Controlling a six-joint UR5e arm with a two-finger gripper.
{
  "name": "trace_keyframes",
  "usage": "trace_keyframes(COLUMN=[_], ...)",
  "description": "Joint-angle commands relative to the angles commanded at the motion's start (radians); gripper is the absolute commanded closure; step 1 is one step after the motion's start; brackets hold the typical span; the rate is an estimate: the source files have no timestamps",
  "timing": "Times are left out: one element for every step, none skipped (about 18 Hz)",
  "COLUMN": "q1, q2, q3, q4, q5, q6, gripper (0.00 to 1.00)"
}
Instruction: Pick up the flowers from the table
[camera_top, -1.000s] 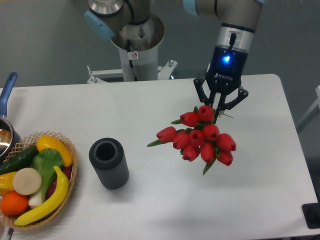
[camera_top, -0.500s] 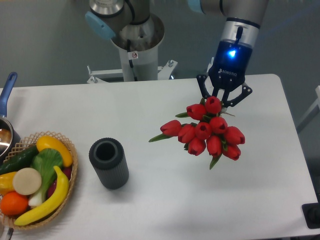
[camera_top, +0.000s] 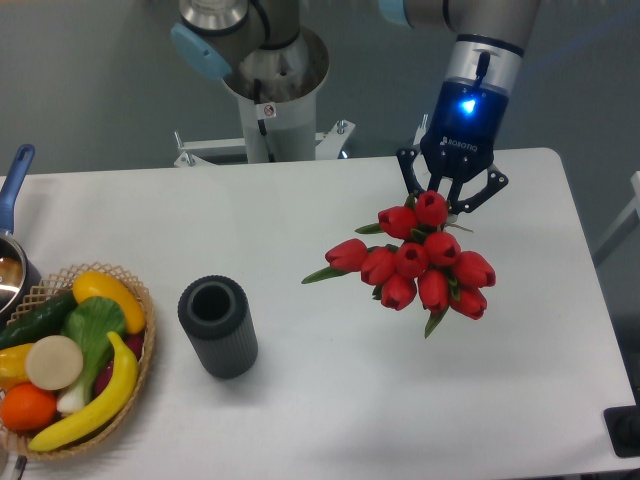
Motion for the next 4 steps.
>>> trace_keyframes(q1=[0.000,0.000,0.000,0.000], q2=[0.000,0.000,0.000,0.000], q3=[0.000,0.000,0.002,0.002], q4=[0.000,0.000,0.000,0.000], q5=[-0.002,-0.003,-0.003,-0.003], q6=[0.000,-0.002,-0.002,-0.002], gripper=[0.85,0.85,0.85,0.85])
